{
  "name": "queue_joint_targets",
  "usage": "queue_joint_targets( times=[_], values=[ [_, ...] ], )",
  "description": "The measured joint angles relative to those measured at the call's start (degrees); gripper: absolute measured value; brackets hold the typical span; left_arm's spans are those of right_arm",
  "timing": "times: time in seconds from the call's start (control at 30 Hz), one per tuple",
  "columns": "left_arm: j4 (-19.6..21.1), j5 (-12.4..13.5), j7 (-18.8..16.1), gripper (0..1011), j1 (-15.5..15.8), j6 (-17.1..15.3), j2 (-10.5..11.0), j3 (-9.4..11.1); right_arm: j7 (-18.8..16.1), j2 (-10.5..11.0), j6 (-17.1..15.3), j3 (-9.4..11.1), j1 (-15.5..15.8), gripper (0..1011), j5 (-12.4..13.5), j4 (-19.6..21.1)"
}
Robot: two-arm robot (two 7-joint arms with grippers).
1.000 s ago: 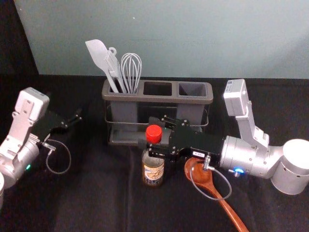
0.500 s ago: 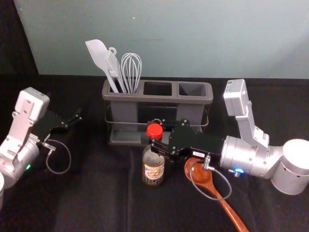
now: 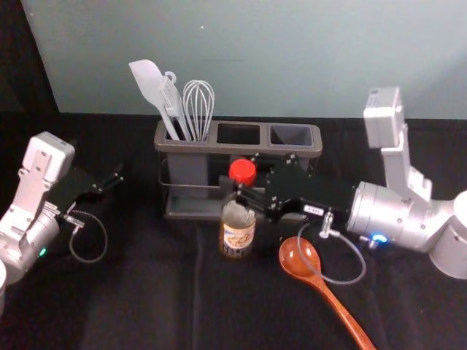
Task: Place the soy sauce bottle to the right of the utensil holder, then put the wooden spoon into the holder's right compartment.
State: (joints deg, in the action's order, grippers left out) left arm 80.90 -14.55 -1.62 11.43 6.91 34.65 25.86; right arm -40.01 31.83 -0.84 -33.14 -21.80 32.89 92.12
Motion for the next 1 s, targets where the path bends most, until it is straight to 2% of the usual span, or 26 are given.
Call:
queue_joint_targets(
  times=[0.2, 0.4, 0.77, 1.0],
  values=[
    [0.0, 0.0, 0.0, 1005, 0.0, 0.0, 0.0, 0.0, 0.9, 1.7, -3.1, 1.4, -0.2, 381, 2.9, 3.9],
    [0.0, 0.0, 0.0, 1005, 0.0, 0.0, 0.0, 0.0, 2.2, 3.3, -5.1, 2.3, -0.9, 381, 4.6, 6.8],
    [0.0, 0.0, 0.0, 1005, 0.0, 0.0, 0.0, 0.0, 4.4, 6.1, -7.3, 3.4, -2.7, 381, 5.7, 10.8],
    [0.0, 0.0, 0.0, 1005, 0.0, 0.0, 0.0, 0.0, 5.3, 7.2, -7.9, 4.1, -4.4, 381, 5.7, 11.9]
  ],
)
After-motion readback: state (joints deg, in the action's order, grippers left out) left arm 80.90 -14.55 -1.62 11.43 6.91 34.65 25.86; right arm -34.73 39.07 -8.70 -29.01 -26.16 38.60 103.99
